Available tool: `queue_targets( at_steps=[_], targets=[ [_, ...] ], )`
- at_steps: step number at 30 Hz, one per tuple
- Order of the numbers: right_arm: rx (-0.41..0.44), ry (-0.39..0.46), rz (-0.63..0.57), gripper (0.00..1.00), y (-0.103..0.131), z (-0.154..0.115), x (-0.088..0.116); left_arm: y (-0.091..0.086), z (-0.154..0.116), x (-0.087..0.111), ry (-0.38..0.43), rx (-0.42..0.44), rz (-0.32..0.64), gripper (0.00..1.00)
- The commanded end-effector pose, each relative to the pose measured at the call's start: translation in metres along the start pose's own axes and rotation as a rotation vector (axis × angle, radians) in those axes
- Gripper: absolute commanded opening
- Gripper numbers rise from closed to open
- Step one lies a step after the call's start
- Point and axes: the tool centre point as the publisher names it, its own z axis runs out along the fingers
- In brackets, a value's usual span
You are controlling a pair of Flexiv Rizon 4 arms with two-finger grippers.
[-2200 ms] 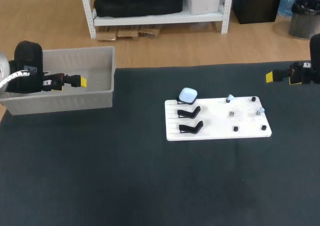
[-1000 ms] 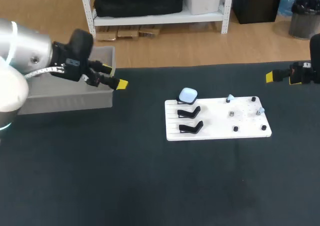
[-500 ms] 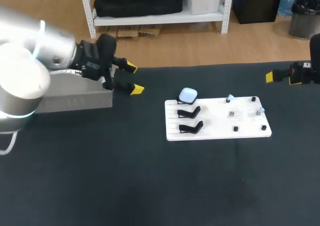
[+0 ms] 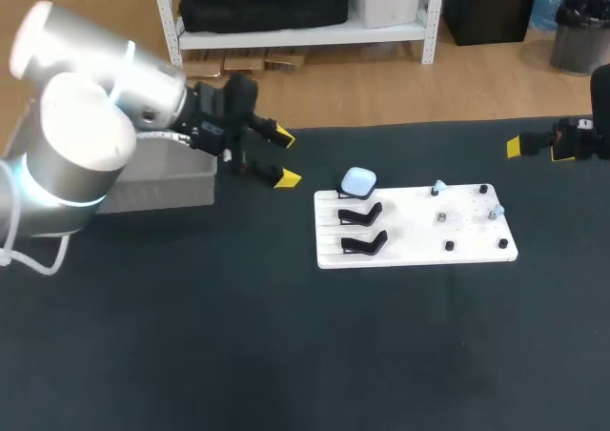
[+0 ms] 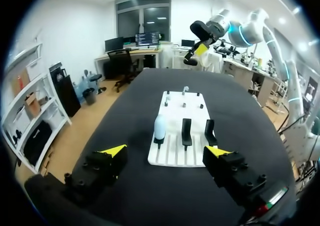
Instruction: Pick up each earbud case from the left stands, insert the matching earbuds, close the lid, and place the case in the box.
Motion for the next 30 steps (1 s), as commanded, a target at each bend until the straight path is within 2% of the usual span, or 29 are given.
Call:
queue_targets(
  at_steps=[1, 7, 9, 12, 13, 17, 21, 30],
  targets=[
    [0.001, 0.001, -0.001, 1.00, 0.000, 0.000, 0.000, 0.010, 0.018, 0.001, -0.007, 0.078, 0.010, 1.00],
    [0.001, 0.001, -0.001, 1.00, 0.000, 0.000, 0.000, 0.012, 0.033, 0.001, -0.016, 0.095, 0.027, 0.87],
    [0.001, 0.001, -0.001, 1.00, 0.000, 0.000, 0.000, 0.012, 0.038, 0.002, -0.018, 0.104, 0.032, 0.85],
    [0.001, 0.001, -0.001, 1.00, 0.000, 0.000, 0.000, 0.013, 0.047, 0.005, -0.023, 0.117, 0.031, 0.64],
    [0.001, 0.001, -0.001, 1.00, 0.000, 0.000, 0.000, 0.014, 0.049, 0.006, -0.026, 0.119, 0.025, 0.60],
    [0.001, 0.001, -0.001, 1.00, 0.000, 0.000, 0.000, 0.016, 0.057, 0.004, -0.055, 0.119, 0.018, 0.60],
    [0.001, 0.001, -0.001, 1.00, 0.000, 0.000, 0.000, 0.015, 0.064, 0.003, -0.085, 0.114, 0.018, 0.49],
    [0.001, 0.001, -0.001, 1.00, 0.000, 0.000, 0.000, 0.015, 0.081, 0.003, -0.136, 0.128, 0.018, 0.46]
  ],
)
